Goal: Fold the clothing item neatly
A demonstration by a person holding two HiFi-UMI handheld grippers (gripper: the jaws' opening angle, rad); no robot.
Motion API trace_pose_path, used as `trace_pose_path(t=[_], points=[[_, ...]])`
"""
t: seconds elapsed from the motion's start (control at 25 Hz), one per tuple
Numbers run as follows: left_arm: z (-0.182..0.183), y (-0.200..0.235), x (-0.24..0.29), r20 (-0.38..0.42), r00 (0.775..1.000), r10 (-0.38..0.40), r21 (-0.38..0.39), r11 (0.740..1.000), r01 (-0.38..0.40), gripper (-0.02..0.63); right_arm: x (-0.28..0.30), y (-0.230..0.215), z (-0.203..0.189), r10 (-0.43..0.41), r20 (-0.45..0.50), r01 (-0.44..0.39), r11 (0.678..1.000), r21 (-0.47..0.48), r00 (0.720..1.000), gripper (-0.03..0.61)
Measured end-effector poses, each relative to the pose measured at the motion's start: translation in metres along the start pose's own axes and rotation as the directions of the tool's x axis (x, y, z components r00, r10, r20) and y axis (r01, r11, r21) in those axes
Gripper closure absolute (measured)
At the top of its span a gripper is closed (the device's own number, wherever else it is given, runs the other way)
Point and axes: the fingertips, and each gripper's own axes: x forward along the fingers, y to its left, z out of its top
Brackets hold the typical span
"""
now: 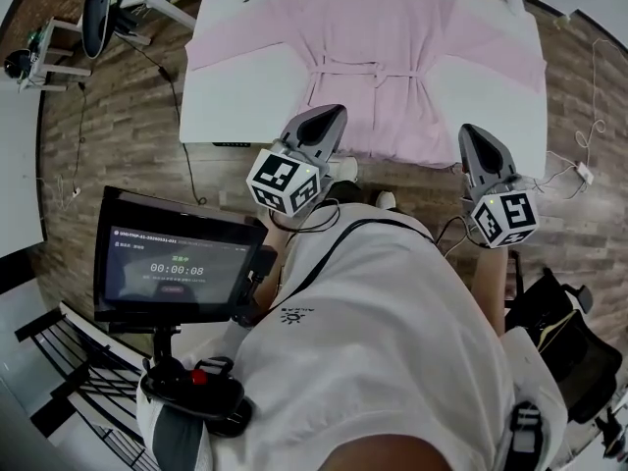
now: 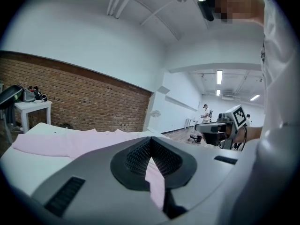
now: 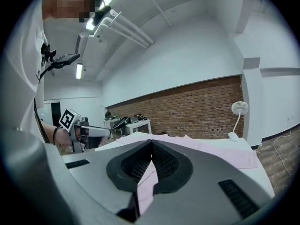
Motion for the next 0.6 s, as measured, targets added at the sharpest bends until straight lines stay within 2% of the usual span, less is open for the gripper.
trace_pose_path(t=[0.36,0.6], points=[[0.026,0.055,0.031,-0.015,0.996,-0.088,0.046,0.995,0.089,0.611,0.049,-0.005,0.021,-0.085,0.024,0.084,0.996,0.009,0.996,0.577],[0.024,0.071,0.054,-0.064,0.985,-0.163,0.062,0.984,0.167,0.611,0.076,-0.007,0.026,-0.133,0.033,0.132,0.991,0.019,0.991,0.577]])
